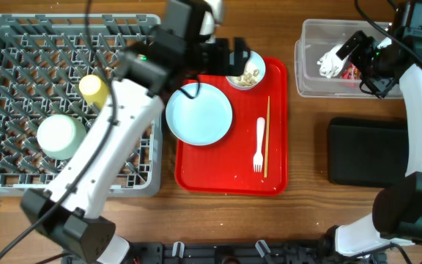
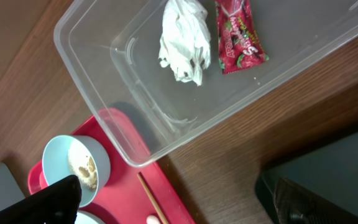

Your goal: Sort waste into correct bins and load items into the dishwasher rack

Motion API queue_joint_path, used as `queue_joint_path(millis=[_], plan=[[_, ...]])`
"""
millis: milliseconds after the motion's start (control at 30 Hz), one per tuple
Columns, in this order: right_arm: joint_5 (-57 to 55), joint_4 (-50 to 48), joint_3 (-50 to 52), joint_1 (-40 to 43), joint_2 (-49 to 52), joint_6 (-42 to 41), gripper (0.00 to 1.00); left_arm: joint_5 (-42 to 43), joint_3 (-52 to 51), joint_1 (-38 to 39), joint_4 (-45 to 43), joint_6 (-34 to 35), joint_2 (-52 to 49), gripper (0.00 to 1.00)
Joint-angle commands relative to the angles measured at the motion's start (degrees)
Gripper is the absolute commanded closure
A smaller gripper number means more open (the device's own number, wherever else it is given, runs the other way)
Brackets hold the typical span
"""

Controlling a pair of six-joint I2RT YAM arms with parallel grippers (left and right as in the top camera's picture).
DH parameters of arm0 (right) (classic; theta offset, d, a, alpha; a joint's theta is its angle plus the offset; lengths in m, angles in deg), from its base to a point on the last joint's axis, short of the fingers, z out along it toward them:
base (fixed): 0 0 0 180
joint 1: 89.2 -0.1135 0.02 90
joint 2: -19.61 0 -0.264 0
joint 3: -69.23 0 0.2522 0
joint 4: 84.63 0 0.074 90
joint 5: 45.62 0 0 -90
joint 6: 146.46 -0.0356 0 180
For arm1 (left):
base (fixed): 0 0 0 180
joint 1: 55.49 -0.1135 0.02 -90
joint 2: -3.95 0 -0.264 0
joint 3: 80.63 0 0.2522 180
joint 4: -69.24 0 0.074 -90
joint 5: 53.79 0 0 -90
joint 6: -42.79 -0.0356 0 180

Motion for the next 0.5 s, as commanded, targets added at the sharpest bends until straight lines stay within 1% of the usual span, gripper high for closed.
queue_joint_path(millis=[0, 33, 100, 167, 200, 233, 300, 367, 467], plan=[[1.1, -0.2, -0.2, -0.1, -0.6, -0.8, 0.00, -6.4, 0.7, 4.4, -3.2, -3.5, -7.0, 0.04], [1.1, -0.2, -0.2, -0.1, -0.6, -0.8, 0.00, -6.0, 0.8, 4.4, -3.3, -5.1, -9.6, 0.05], [1.1, -0.2, -0.2, -0.2, -0.6, -0.8, 0.00, -5.2, 0.8, 4.5, -2.8, -10.7, -13.1, 0.02], [1.1, -0.2, -0.2, -0.1, -0.6, -0.8, 0.00, -6.6, 0.8, 5.3, -5.3, -17.5, -16.1, 0.02], [1.1, -0.2, -0.2, -0.1, -0.6, -0.8, 0.01, -9.4, 0.8, 5.8, -6.8, -20.9, -17.4, 0.02], [1.1, -0.2, -0.2, -0.2, -0.6, -0.8, 0.00, -14.4, 0.8, 6.6, -9.0, -23.0, -19.0, 0.02], [1.1, -0.2, -0.2, -0.2, -0.6, -0.8, 0.00, -16.0, 0.8, 7.2, -11.6, -25.6, -21.1, 0.03], [1.1, -0.2, -0.2, -0.1, -0.6, -0.8, 0.00, -15.8, 0.8, 7.6, -14.3, -25.9, -23.6, 0.00], [1.1, -0.2, -0.2, -0.2, -0.6, -0.8, 0.00, -15.8, 0.8, 7.9, -16.8, -26.0, -26.9, 0.04]])
